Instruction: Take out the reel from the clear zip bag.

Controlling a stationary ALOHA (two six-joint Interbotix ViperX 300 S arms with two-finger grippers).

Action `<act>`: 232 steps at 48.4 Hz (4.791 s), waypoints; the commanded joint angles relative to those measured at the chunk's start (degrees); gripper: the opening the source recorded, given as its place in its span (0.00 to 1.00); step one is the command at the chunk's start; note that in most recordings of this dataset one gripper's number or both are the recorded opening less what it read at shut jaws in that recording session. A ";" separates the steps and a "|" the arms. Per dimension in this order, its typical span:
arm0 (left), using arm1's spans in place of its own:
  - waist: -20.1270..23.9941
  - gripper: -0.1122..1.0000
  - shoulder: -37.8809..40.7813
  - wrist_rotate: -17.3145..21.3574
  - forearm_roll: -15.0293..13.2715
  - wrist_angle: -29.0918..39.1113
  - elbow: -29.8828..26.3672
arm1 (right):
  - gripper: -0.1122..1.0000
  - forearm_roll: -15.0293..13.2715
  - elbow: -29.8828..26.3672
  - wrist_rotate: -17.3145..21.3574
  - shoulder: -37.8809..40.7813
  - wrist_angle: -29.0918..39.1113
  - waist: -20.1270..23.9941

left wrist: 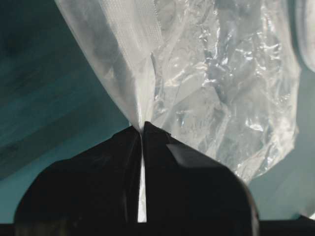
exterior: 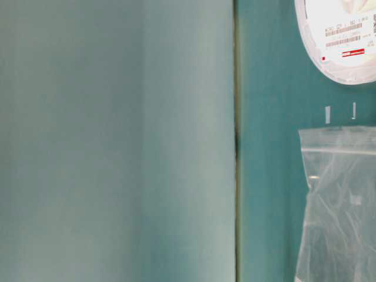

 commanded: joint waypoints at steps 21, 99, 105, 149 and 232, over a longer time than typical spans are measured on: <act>0.09 0.11 -1.05 0.88 0.35 -0.18 -0.70 | 0.13 -4.66 -2.46 -0.35 -0.09 -0.26 0.26; 1.41 0.90 -30.50 17.23 0.44 5.71 -1.32 | 0.91 -21.45 -8.70 -0.09 -14.41 8.61 -0.09; 1.41 0.90 -35.77 20.13 0.44 7.91 -1.32 | 0.91 -22.68 -8.70 -0.26 -15.73 8.44 0.09; -3.08 0.83 -47.72 48.16 0.44 13.18 -3.52 | 0.91 -50.62 -13.62 -0.35 -15.03 -0.44 5.10; -3.43 0.83 -56.34 65.74 0.44 19.78 -6.42 | 0.91 -56.87 -14.68 -4.39 -26.54 5.98 4.83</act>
